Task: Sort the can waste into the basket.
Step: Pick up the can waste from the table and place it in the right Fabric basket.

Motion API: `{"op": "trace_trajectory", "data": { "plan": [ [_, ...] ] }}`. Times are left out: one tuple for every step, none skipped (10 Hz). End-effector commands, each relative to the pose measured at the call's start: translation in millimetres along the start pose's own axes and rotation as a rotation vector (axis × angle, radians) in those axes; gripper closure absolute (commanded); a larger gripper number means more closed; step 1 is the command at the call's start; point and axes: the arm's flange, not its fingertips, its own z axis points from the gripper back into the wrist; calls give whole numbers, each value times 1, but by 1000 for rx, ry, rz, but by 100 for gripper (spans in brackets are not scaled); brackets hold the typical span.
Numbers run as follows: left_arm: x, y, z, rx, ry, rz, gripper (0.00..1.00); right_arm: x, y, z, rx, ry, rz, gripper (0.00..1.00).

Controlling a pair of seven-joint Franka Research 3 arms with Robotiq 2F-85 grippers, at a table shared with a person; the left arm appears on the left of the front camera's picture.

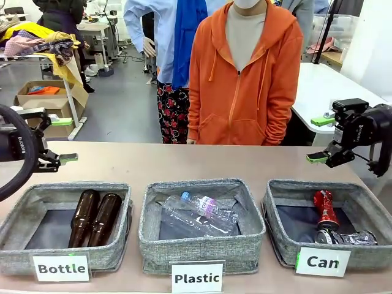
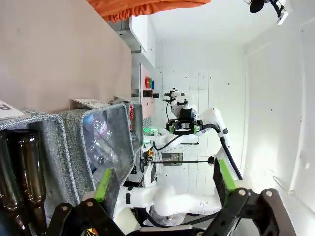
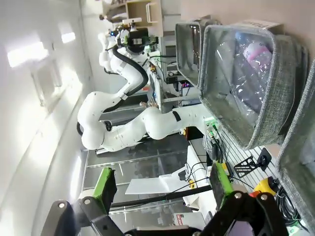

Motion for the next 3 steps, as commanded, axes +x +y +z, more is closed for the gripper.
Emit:
{"op": "trace_trajectory", "data": {
  "plan": [
    [1, 1, 2, -5, 12, -15, 0, -3, 4, 0, 3, 2, -8, 0],
    [1, 1, 2, -5, 12, -15, 0, -3, 4, 0, 3, 2, -8, 0],
    [1, 1, 2, -5, 12, -15, 0, -3, 4, 0, 3, 2, -8, 0]
  ]
}}
